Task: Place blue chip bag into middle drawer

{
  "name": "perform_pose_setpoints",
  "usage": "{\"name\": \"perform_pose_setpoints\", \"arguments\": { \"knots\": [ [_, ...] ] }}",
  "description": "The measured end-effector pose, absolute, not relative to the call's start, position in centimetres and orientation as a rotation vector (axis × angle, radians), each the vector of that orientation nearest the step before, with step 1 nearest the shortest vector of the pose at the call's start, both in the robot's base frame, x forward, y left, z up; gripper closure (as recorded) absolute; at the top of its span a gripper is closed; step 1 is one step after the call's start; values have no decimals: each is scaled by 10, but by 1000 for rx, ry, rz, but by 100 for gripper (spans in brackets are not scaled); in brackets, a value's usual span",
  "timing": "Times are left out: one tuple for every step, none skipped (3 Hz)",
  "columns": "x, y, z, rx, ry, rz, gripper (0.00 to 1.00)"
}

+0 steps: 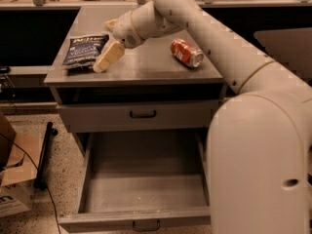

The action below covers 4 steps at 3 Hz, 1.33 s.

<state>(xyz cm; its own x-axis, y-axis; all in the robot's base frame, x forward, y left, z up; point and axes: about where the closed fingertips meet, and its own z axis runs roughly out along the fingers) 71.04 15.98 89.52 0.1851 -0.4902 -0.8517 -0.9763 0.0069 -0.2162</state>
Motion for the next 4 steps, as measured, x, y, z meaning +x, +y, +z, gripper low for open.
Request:
{"name": "perform_pose_setpoints", "arguments": {
  "knots": [
    [736, 175, 876, -1589, 1447, 754, 0],
    [749, 186, 861, -1568, 1467, 791, 0],
    [750, 199, 847, -1547, 1484, 839, 3],
    [750, 202, 840, -1520, 1494, 861, 26]
  ]
}}
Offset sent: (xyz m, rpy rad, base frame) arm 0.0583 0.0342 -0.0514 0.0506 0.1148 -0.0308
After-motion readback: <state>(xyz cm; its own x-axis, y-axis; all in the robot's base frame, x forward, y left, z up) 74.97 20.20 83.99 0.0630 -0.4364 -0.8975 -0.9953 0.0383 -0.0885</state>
